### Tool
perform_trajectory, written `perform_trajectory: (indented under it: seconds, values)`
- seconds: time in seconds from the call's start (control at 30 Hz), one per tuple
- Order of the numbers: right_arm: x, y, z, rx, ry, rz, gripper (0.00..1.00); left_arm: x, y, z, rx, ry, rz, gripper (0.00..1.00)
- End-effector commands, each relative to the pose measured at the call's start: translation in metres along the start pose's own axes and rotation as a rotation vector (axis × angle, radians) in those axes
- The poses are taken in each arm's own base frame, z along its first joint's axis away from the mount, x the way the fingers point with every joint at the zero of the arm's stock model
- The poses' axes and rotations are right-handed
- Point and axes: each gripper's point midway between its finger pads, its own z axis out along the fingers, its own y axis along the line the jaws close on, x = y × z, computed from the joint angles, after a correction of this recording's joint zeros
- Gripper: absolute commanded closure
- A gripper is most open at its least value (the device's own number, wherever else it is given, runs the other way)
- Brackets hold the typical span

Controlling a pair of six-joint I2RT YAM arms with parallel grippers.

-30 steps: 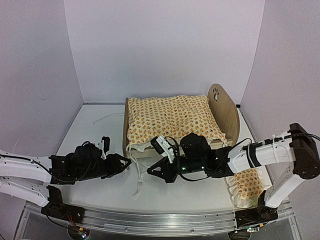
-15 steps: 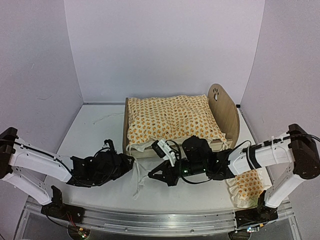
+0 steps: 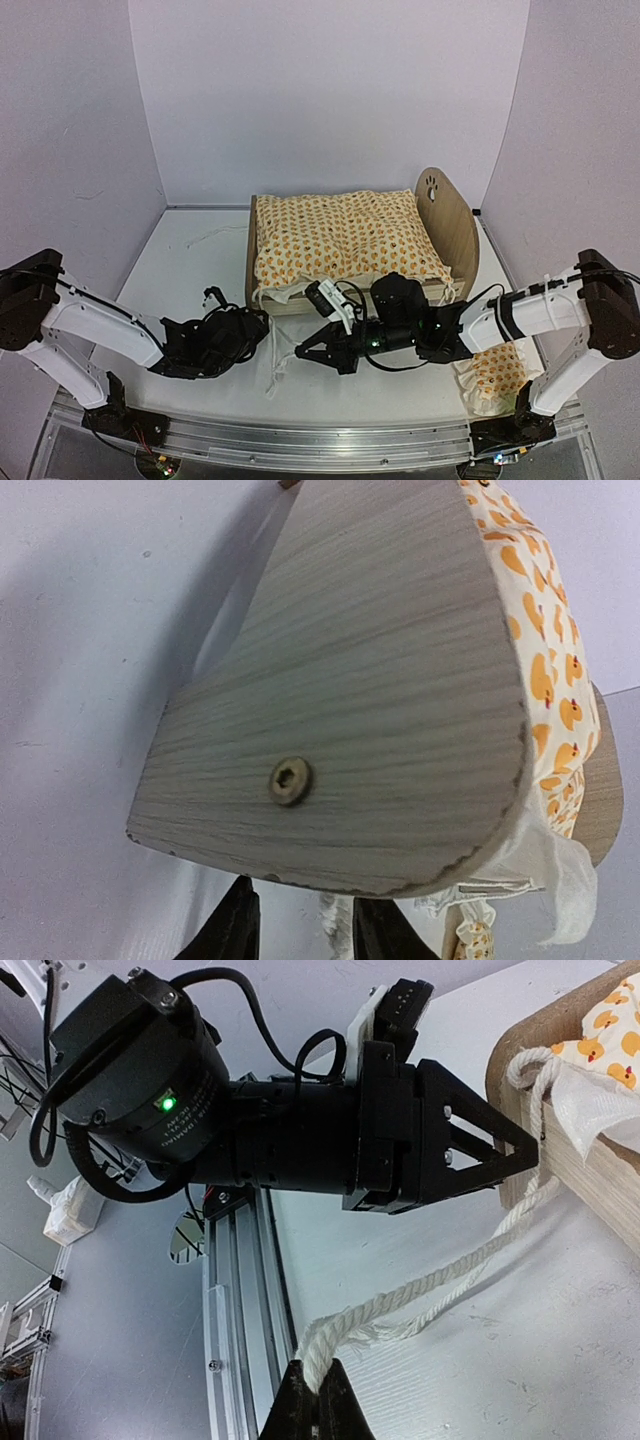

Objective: Set up the pet bed

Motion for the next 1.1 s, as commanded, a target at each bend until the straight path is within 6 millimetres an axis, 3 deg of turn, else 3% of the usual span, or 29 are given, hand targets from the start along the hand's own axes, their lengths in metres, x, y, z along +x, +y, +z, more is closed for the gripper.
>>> perform_trajectory:
  seconds: [0.0, 0.33, 0.5, 0.67, 0.77, 0.83, 0.93, 1.07]
  values:
    - [-0.023, 0.019, -0.011, -0.061, -0.078, -0.035, 1.0, -0.011, -0.028, -0.002, 0.116, -0.063, -0.067, 0.65]
    - [-0.022, 0.023, -0.012, -0.084, -0.079, -0.032, 1.0, -0.002, -0.025, 0.009, 0.111, -0.039, -0.136, 0.71]
    - [-0.025, 0.025, -0.014, -0.089, -0.086, -0.034, 1.0, 0.004, -0.012, 0.017, 0.077, -0.023, -0.189, 0.65]
    - [-0.026, 0.023, -0.017, -0.072, -0.095, -0.03, 1.0, -0.003, -0.017, 0.021, 0.102, -0.043, -0.147, 0.83]
    - [-0.029, 0.006, -0.019, 0.037, -0.11, -0.001, 1.0, -0.011, -0.028, 0.012, 0.141, -0.051, -0.067, 0.94]
    - [-0.038, -0.025, -0.021, 0.209, -0.141, 0.036, 1.0, -0.014, -0.032, 0.004, 0.164, -0.037, -0.023, 0.98]
    - [-0.058, -0.05, -0.015, 0.322, -0.187, 0.033, 1.0, -0.011, -0.042, -0.006, 0.208, 0.01, 0.095, 1.0]
    - [-0.087, -0.063, -0.003, 0.375, -0.252, -0.009, 1.0, -0.012, -0.045, -0.019, 0.249, 0.036, 0.164, 1.0]
